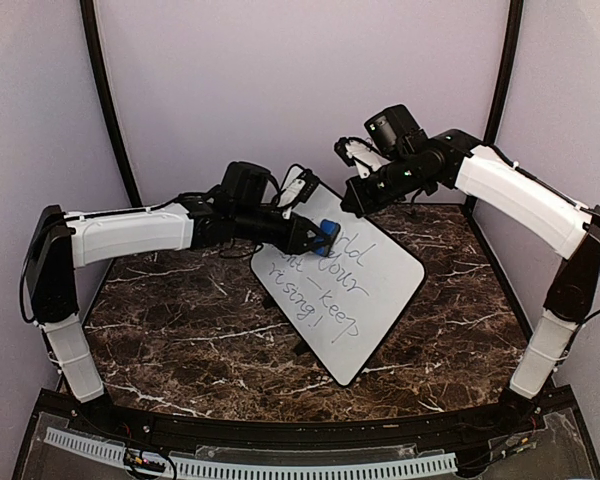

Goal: Erase the whiteboard
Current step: Erase the center of the whiteboard.

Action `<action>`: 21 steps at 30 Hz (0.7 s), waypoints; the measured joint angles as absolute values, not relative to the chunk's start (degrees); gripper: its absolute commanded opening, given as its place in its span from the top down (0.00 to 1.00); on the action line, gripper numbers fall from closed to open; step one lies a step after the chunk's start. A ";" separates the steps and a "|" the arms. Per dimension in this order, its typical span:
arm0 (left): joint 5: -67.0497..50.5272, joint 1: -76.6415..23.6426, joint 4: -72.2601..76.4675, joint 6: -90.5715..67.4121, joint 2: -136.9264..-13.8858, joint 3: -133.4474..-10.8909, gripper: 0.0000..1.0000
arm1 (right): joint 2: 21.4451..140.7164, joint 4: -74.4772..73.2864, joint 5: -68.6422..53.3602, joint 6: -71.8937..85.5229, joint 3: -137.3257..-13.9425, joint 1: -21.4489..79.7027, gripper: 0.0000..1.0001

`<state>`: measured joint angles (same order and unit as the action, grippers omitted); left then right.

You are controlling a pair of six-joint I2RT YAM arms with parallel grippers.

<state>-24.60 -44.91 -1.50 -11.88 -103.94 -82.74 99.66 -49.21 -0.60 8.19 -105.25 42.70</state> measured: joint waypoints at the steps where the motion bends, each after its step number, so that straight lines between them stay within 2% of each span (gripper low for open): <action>1: -24.58 -44.91 -1.54 -11.77 -104.01 -83.31 1.00 | 99.66 -49.17 -0.64 8.16 -105.25 42.70 1.00; 7: -24.45 -44.91 -1.06 -11.55 -104.03 -83.48 1.00 | 99.66 -48.86 -0.91 8.01 -105.25 42.70 1.00; 16: -24.38 -45.23 4.67 -12.27 -101.51 -74.59 1.00 | 99.66 -48.69 -1.32 8.01 -105.25 42.70 1.00; 21: -24.29 -45.32 4.80 -12.32 -101.32 -74.11 1.00 | 99.66 -48.62 -1.43 8.01 -105.25 42.70 1.00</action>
